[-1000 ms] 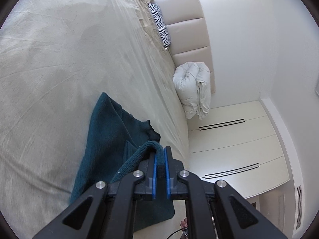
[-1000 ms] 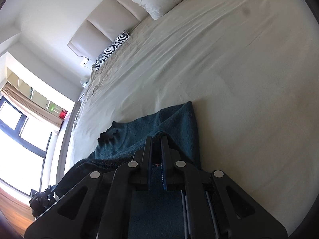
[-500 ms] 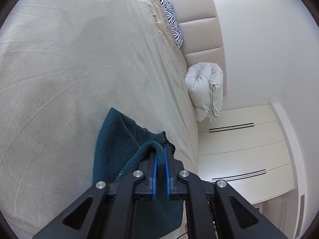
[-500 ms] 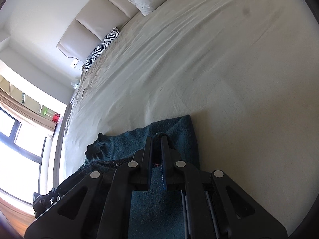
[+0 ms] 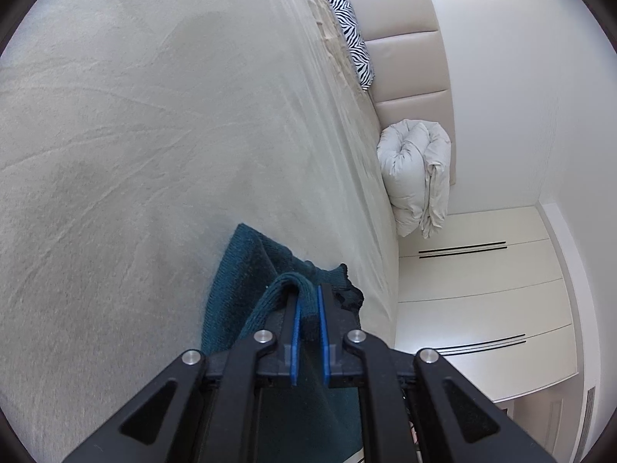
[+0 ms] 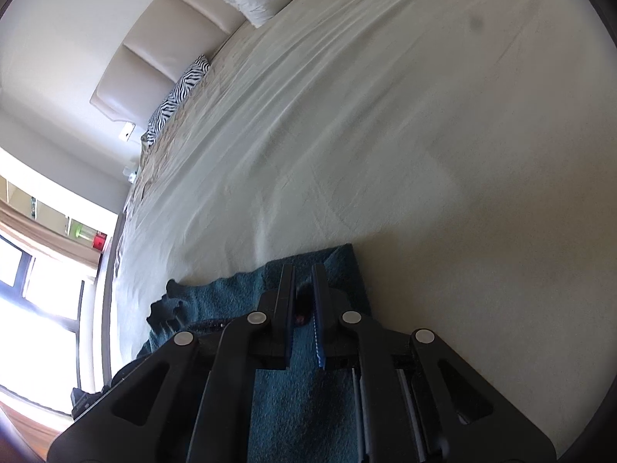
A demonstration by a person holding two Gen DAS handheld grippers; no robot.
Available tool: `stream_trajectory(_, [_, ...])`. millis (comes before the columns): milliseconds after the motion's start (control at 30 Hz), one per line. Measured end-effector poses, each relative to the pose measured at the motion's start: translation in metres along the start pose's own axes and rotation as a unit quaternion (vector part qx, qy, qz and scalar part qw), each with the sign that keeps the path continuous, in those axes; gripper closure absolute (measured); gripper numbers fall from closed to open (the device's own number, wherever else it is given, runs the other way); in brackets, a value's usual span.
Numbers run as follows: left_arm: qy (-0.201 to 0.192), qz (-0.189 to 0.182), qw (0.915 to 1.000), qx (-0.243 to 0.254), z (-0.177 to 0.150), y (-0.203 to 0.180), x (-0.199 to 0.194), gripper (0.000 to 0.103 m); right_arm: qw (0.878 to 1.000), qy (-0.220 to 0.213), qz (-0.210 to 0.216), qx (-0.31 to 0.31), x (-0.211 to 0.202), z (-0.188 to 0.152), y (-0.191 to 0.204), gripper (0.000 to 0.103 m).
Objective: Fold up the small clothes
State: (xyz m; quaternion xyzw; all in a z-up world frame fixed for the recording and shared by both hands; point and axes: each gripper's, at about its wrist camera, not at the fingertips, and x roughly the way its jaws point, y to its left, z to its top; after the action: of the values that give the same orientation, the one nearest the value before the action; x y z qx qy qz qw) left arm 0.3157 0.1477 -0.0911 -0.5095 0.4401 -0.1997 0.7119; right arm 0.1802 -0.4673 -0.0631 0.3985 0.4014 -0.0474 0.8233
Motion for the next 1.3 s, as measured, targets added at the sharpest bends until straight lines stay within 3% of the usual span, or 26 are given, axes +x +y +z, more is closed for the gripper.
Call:
stream_trajectory(67, [0.002, 0.006, 1.0, -0.001, -0.001, 0.002, 0.003, 0.091, 1.0, -0.006, -0.003, 0.005, 0.002, 0.003, -0.003, 0.095])
stream_trajectory(133, [0.002, 0.004, 1.0, -0.001, 0.0, 0.003, 0.005, 0.059, 1.0, -0.005, -0.007, 0.007, 0.005, 0.004, -0.005, 0.095])
stream_trajectory(233, [-0.01, -0.003, 0.9999, 0.011, 0.0, -0.005, 0.0, 0.03, 1.0, -0.008, -0.018, 0.009, 0.004, 0.003, -0.009, 0.095])
stream_trajectory(333, [-0.019, 0.007, 0.9993, 0.03, -0.002, -0.015, -0.01, 0.018, 1.0, -0.009, -0.017, -0.002, -0.004, 0.0, -0.009, 0.095])
stream_trajectory(533, [-0.026, 0.028, 0.9974, 0.061, -0.024, -0.016, -0.035, 0.016, 0.995, 0.01, -0.043, -0.085, -0.023, -0.015, 0.005, 0.094])
stream_trajectory(567, [-0.025, 0.032, 0.9971, 0.064, -0.029, -0.014, -0.038, 0.016, 0.993, 0.015, -0.053, -0.107, -0.025, -0.019, 0.011, 0.09])
stream_trajectory(600, [-0.025, 0.037, 0.9966, 0.069, -0.036, -0.011, -0.041, 0.016, 0.99, 0.017, -0.058, -0.124, -0.026, -0.023, 0.014, 0.085])
stream_trajectory(633, [-0.025, 0.041, 0.9959, 0.076, -0.044, -0.01, -0.044, 0.016, 0.987, 0.02, -0.063, -0.145, -0.027, -0.029, 0.019, 0.073])
stream_trajectory(667, [-0.025, 0.047, 0.995, 0.085, -0.051, -0.009, -0.046, 0.016, 0.985, 0.021, -0.066, -0.161, -0.029, -0.033, 0.023, 0.053])
stream_trajectory(733, [-0.024, 0.059, 0.9929, 0.1, -0.062, -0.007, -0.047, 0.017, 0.981, 0.014, -0.062, -0.182, -0.035, -0.043, 0.029, 0.038])
stream_trajectory(1000, [-0.013, 0.113, 0.9797, 0.165, -0.088, -0.015, -0.037, 0.039, 0.971, 0.007, -0.068, -0.23, -0.043, -0.056, 0.047, 0.041])
stream_trajectory(1167, [-0.016, 0.139, 0.9723, 0.188, -0.09, -0.017, -0.026, 0.043, 0.97, 0.002, -0.095, -0.226, -0.033, -0.045, 0.04, 0.064])
stream_trajectory(1300, [-0.013, 0.149, 0.9686, 0.198, -0.089, -0.017, -0.019, 0.045, 0.97, 0.009, -0.107, -0.217, -0.02, -0.038, 0.032, 0.066])
